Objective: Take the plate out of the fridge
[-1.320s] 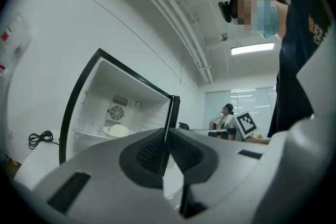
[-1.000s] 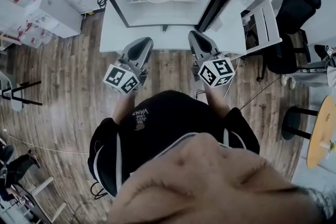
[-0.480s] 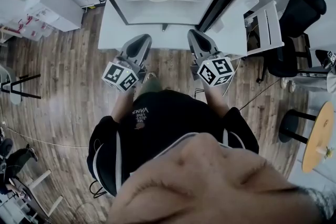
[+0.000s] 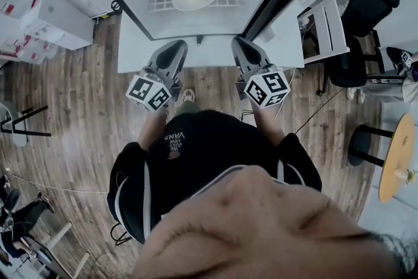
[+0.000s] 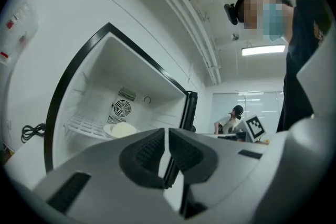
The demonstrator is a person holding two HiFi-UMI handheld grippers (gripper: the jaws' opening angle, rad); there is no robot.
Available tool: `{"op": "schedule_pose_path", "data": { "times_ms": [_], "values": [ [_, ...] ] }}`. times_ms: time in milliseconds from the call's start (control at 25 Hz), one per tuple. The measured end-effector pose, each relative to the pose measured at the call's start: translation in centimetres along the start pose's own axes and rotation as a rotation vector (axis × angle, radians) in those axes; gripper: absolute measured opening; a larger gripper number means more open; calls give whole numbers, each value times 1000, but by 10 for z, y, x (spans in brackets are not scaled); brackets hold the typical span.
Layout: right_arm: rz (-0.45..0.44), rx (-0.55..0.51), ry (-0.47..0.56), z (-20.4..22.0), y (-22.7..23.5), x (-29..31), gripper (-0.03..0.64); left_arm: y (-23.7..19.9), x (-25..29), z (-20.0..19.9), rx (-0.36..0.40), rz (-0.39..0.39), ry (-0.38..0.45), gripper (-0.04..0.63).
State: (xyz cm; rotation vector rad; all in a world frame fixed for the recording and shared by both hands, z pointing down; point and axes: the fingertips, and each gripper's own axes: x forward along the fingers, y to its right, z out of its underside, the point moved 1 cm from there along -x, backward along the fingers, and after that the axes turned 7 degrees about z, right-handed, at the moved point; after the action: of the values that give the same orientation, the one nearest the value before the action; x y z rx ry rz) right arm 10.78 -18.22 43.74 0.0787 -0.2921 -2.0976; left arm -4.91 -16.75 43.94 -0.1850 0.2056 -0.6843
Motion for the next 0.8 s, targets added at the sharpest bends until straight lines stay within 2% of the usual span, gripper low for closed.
{"op": "schedule_pose_path", "data": {
  "times_ms": [440,800],
  "values": [
    [8,-6,13,-5,-1,31,11,-32,9,-9,-6,7,2,31],
    [30,-12,18,-8,1,55,11,-53,18,-20,-9,47,-2,31]
  ]
}}
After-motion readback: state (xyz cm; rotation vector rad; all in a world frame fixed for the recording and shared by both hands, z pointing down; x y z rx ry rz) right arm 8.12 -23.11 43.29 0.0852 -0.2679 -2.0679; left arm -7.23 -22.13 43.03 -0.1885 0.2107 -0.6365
